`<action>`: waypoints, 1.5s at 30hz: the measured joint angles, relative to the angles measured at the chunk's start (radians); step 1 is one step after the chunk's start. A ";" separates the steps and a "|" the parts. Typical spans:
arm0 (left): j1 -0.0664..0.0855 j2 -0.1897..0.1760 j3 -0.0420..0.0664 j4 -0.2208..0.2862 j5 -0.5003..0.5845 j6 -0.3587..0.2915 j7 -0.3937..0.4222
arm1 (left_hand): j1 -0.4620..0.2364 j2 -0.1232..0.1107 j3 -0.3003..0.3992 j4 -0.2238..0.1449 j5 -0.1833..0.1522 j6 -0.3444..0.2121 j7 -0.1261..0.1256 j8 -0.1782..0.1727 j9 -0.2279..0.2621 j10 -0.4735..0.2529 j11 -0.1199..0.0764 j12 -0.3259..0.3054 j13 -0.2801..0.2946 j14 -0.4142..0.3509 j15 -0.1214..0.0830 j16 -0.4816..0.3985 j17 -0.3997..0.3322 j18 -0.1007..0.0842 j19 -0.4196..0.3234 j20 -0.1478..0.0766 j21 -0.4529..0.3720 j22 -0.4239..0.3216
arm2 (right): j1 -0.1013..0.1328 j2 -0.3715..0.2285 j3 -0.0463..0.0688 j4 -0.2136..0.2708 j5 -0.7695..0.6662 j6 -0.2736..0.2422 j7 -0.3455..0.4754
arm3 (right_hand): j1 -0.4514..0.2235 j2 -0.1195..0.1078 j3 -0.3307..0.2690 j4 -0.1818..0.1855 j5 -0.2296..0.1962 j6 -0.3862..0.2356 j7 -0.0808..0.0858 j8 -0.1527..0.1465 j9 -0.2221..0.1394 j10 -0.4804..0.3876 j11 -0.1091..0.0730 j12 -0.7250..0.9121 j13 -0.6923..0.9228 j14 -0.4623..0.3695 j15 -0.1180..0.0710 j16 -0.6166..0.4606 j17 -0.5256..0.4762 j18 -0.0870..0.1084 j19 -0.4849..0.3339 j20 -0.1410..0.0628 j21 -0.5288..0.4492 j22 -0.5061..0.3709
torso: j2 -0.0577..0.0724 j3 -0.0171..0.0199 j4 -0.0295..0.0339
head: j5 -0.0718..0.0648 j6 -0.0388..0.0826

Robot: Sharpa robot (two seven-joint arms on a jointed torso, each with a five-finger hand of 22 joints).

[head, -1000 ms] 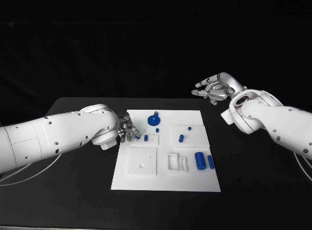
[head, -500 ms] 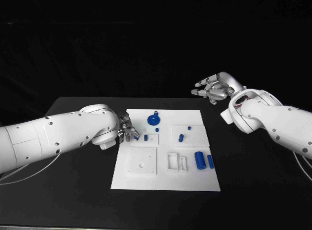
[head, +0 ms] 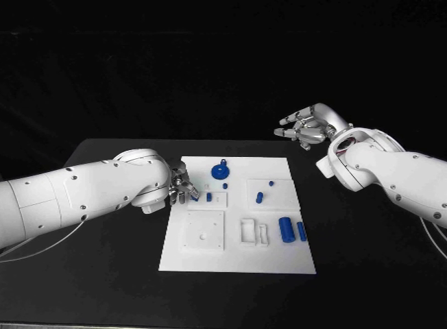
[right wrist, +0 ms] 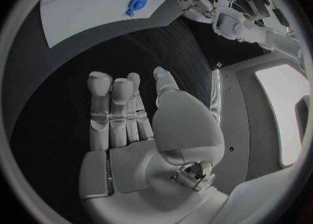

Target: Assemble the parts on the task board

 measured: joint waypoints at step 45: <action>0.002 0.027 0.003 -0.050 0.009 0.039 0.007 | -0.061 0.026 0.032 -0.038 -0.013 0.005 -0.001 0.000 0.025 0.004 -0.004 0.036 0.039 -0.002 -0.006 0.057 -0.010 0.000 -0.007 -0.007 0.036 0.000 | -0.011 0.006 0.000 -0.005 0.006 0.000 0.001 | 0.000 0.000 0.000 0.006 0.010 0.002 -0.002 0.000 0.000 0.003 -0.002 0.000 0.000 0.000 0.000 0.000 0.000 0.000 0.000 0.000 0.000 0.000 | 0.001 -0.0006 -0.0010 | -0.005 -0.002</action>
